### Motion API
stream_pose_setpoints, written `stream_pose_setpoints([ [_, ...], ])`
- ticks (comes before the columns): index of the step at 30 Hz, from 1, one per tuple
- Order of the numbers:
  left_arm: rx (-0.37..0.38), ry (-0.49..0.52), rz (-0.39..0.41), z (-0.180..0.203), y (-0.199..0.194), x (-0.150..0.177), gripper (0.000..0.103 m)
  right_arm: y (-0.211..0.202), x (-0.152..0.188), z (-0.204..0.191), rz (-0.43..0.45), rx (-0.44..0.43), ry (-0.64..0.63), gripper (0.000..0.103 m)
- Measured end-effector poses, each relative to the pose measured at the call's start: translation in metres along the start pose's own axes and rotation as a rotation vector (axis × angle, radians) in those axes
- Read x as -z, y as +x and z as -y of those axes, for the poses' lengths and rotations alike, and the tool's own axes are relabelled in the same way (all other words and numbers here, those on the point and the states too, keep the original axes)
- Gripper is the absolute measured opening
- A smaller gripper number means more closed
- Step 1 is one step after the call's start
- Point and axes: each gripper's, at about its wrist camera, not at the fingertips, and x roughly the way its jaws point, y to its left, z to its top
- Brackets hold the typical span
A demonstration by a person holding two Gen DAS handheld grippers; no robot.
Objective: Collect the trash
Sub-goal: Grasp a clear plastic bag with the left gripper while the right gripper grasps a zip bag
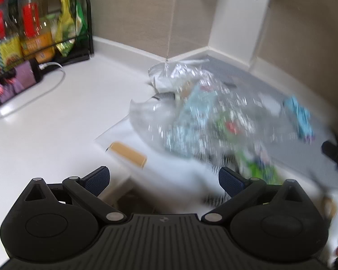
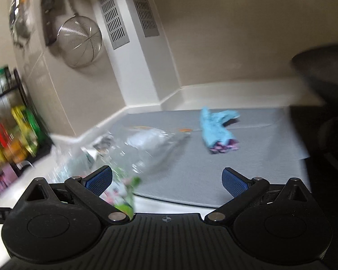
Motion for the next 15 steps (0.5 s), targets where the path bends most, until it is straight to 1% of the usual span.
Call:
stream_pose_setpoints([
  [2, 0.041, -0.02, -0.005, -0.004, 0.012, -0.016, 0.103, 0.024, -0.007, 0.001, -0.016, -0.036, 0.056, 0.103],
  [4, 0.074, -0.044, -0.016, -0.007, 0.026, -0.03, 0.103, 0.049, -0.01, -0.002, -0.043, -0.05, 0.087, 0.103],
  [6, 0.104, -0.059, -0.027, -0.008, 0.039, -0.043, 0.103, 0.073, -0.012, -0.003, -0.062, -0.041, 0.11, 0.103],
  [7, 0.114, -0.063, -0.033, -0.008, 0.046, -0.048, 0.103, 0.085, -0.012, -0.004, -0.077, -0.021, 0.121, 0.103],
  [8, 0.117, -0.067, -0.037, -0.008, 0.052, -0.052, 0.103, 0.096, -0.013, -0.003, -0.09, -0.005, 0.14, 0.103],
  [12, 0.129, -0.067, -0.079, -0.006, 0.072, -0.063, 0.103, 0.123, -0.011, 0.006, -0.13, 0.007, 0.234, 0.103],
  [13, 0.129, -0.067, -0.089, -0.006, 0.075, -0.065, 0.102, 0.125, -0.009, 0.008, -0.135, 0.005, 0.25, 0.098],
  [14, 0.125, -0.078, -0.087, -0.007, 0.077, -0.066, 0.099, 0.126, -0.006, 0.011, -0.13, -0.001, 0.253, 0.084],
  [15, 0.11, -0.106, -0.072, -0.011, 0.075, -0.067, 0.082, 0.124, -0.004, 0.01, -0.121, -0.007, 0.244, 0.073],
])
